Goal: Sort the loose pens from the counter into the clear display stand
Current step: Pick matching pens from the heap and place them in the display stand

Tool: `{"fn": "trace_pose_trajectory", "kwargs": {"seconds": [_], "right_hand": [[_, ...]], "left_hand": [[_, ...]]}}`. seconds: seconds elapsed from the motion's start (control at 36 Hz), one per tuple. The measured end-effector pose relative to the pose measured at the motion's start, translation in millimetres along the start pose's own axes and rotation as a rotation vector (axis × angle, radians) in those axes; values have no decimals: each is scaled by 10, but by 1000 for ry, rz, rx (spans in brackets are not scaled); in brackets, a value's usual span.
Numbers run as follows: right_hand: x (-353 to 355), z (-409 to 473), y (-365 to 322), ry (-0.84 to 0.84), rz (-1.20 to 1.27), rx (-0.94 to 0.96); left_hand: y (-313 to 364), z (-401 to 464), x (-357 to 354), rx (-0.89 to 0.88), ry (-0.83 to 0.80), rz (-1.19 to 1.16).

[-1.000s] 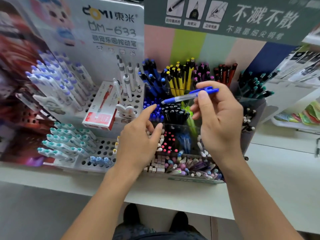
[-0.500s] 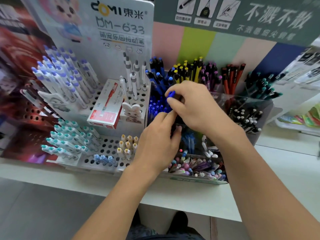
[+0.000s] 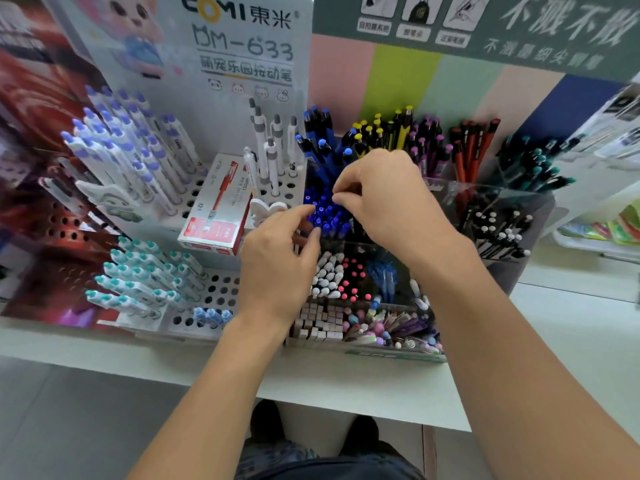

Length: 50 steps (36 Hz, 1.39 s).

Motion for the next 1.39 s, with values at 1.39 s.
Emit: {"fn": "trace_pose_trajectory", "kwargs": {"seconds": [1.39], "right_hand": [[1261,-4561,6872,250,399,-1246]], "left_hand": [[3512,-2692,-5830,-33,-971,110]]}}
Point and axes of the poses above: each hand's wrist, its own z-axis towards the middle knuckle, its own x-axis out of the back of the hand, y = z × x, the point moved 7 cm from there along z, towards the middle knuckle, and after that the axes turned 7 degrees about y, right-handed, at the moved point
